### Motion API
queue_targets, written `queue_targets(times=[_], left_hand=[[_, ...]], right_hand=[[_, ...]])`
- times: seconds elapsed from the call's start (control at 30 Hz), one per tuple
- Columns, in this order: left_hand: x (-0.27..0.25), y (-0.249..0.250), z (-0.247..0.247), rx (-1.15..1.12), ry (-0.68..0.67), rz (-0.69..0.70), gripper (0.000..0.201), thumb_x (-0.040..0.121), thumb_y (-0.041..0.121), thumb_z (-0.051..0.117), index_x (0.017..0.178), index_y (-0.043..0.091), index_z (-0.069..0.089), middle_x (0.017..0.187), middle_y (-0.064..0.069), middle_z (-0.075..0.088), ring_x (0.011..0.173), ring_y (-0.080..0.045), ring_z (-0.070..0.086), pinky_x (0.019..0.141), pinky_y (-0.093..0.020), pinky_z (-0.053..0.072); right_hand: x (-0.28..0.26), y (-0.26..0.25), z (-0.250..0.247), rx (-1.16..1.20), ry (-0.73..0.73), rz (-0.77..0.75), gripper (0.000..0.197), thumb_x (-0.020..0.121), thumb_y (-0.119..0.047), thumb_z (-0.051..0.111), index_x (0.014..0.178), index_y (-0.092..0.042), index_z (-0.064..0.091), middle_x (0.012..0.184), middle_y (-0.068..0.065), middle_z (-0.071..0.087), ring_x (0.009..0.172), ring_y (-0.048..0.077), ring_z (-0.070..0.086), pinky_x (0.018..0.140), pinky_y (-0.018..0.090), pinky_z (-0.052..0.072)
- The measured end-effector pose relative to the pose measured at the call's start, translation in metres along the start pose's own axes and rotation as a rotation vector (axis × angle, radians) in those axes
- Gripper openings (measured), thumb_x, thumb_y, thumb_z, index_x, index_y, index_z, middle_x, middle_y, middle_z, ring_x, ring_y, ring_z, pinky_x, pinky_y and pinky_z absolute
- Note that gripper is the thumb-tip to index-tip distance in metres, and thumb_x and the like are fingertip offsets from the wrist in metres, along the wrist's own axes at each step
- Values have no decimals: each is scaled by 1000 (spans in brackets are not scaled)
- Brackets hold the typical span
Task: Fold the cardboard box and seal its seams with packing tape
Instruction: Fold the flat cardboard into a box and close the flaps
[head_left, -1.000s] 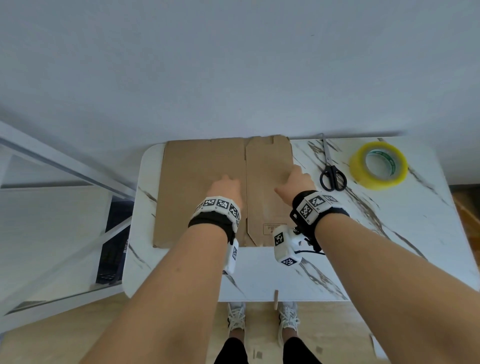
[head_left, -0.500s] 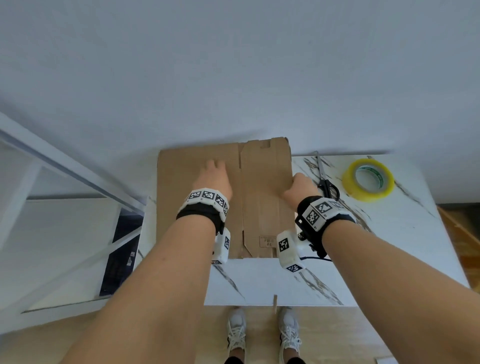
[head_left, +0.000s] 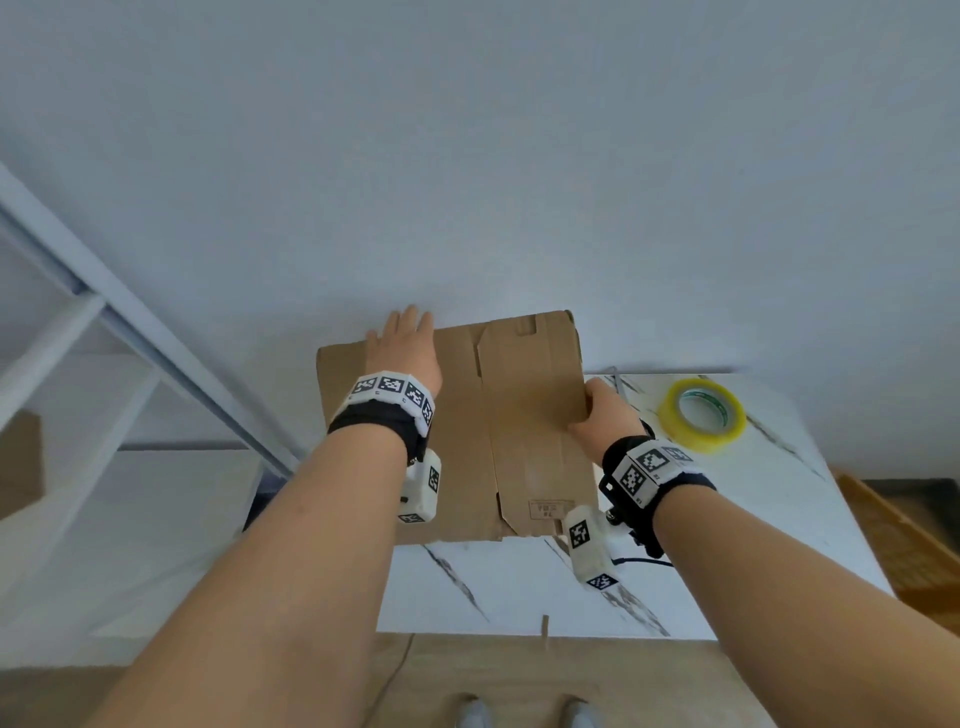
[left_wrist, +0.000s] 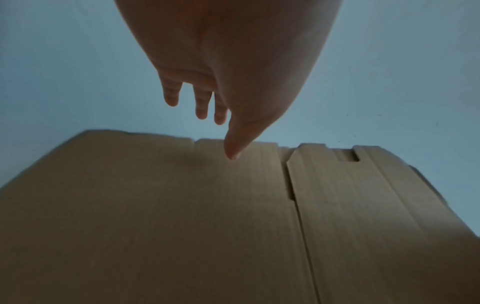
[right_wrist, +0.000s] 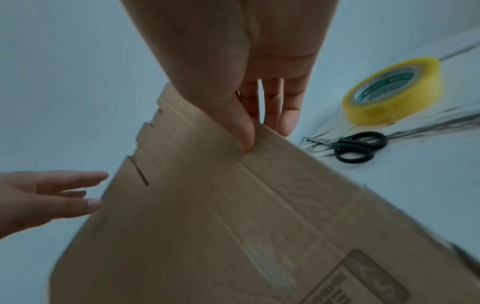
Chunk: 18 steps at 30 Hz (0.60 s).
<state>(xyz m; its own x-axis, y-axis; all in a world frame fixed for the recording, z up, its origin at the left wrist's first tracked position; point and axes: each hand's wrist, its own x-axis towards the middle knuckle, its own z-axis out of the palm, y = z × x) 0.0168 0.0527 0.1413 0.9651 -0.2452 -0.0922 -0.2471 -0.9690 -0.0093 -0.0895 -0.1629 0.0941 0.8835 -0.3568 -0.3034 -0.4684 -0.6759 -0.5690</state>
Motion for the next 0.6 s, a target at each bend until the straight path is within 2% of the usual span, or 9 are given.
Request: queue_targets(times=[0.03,0.07,0.13,0.17,0.2,0.27,0.4,0.5,0.6], left_hand=[[-2,0,-3,4,-35,-5,68,91,13,52,150,16,19,158,-4,18,146,-25,15,117,-50,16],[-3,0,-6,16,-54,-6,66,92,13,51,150,16,19,156,-5,24,145,-26,18,117,-51,15],[-5,1,-14,33,-54,4,51,93,16,49,142,15,35,139,-7,47,132,-27,41,111,-48,25],[-7,1,-19,31,-53,8,44,93,17,49,137,15,43,131,-7,53,122,-28,49,106,-44,32],[-9,1,-24,14,-59,13,40,93,17,49,133,15,49,127,-7,56,116,-28,54,100,-40,38],[-13,3,-32,-68,-94,13,38,94,14,49,132,16,53,128,-7,58,114,-28,57,95,-37,45],[-21,10,-52,-123,-215,12,36,97,8,46,131,13,55,130,-9,58,116,-29,57,94,-34,45],[-27,14,-66,-91,-272,24,33,97,9,47,128,10,59,128,-10,60,115,-29,58,94,-33,45],[-32,15,-76,-126,-245,38,35,97,16,51,131,14,58,131,-6,60,118,-26,56,99,-32,43]], right_hand=[[-4,0,-2,-9,10,-10,26,86,-4,51,109,-17,50,93,2,60,76,19,56,58,27,43],[-8,0,-5,-18,23,-20,28,87,-4,50,111,-18,51,95,3,62,77,20,56,61,27,43],[-13,0,-9,-52,36,-26,30,88,-4,48,115,-17,51,102,5,64,82,22,57,68,29,44],[-15,-2,-11,-75,32,-20,30,89,-4,48,117,-16,51,105,6,64,86,24,58,70,30,44],[-15,-3,-13,-88,28,-7,32,90,-5,47,120,-14,50,109,8,64,92,26,60,72,30,44],[-16,-8,-15,-75,26,27,36,91,-9,48,127,-11,47,116,11,62,104,30,61,77,31,45],[-15,-24,-22,27,79,30,56,89,-9,50,143,-13,32,135,14,48,115,33,55,89,38,48],[-19,-40,-32,132,160,-89,59,88,-7,47,143,-22,32,133,11,44,107,31,56,86,38,48],[-23,-55,-37,176,154,-279,49,90,-8,46,134,-30,45,123,4,52,95,17,55,80,30,48]])
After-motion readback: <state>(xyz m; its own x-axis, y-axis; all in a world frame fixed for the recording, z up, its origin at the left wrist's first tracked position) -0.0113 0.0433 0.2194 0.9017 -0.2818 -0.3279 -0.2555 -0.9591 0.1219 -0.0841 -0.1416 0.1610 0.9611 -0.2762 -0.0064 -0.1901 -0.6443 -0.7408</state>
